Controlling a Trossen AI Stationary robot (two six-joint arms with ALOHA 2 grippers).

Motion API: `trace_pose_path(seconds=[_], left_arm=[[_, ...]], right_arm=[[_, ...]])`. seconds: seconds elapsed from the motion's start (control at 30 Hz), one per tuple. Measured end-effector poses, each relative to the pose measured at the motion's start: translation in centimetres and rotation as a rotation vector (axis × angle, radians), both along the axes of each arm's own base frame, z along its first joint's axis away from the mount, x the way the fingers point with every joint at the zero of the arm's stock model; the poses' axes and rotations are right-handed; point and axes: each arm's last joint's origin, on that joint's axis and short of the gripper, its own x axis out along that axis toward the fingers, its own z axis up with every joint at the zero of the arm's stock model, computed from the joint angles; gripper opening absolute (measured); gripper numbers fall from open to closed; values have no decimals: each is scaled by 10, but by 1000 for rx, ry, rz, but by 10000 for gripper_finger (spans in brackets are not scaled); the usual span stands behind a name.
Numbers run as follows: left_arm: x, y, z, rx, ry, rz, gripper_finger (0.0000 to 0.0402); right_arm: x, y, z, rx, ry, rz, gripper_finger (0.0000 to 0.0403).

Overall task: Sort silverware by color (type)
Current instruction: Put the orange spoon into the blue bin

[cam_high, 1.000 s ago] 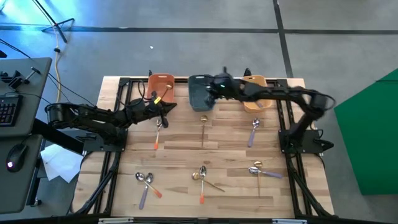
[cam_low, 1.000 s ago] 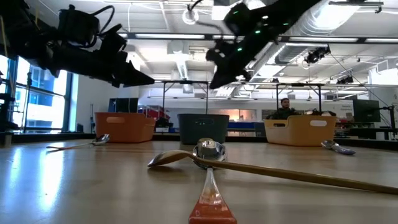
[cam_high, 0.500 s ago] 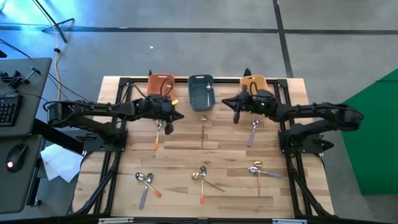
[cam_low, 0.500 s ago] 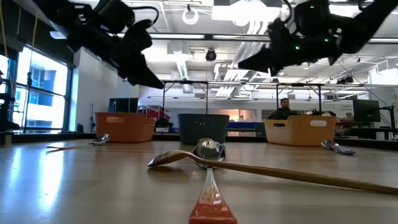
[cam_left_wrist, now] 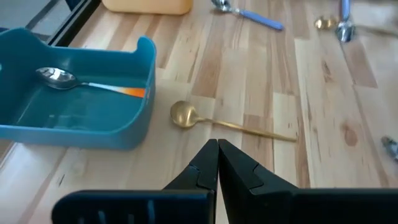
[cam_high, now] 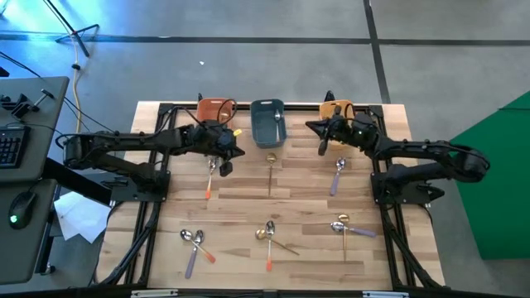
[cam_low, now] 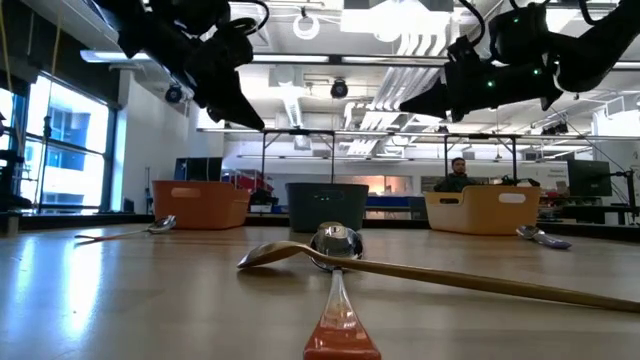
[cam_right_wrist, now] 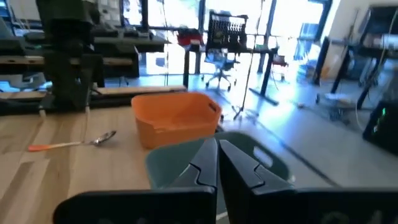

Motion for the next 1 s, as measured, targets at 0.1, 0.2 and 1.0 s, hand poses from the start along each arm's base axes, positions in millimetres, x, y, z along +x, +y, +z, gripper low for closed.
trace_pose_path(seconds=[0.1,0.2,1.0], left_arm=[[-4,13,2,-47,-34,-24,3],[-9,25,2,-68,-55,-66,3],[7,-11,-13,-17,32,-308,3]], right_arm=[[-4,-7,3,-63,-8,41,0],[-9,-12,6,-113,-15,60,0],[3,8,10,-139,-54,191,0]])
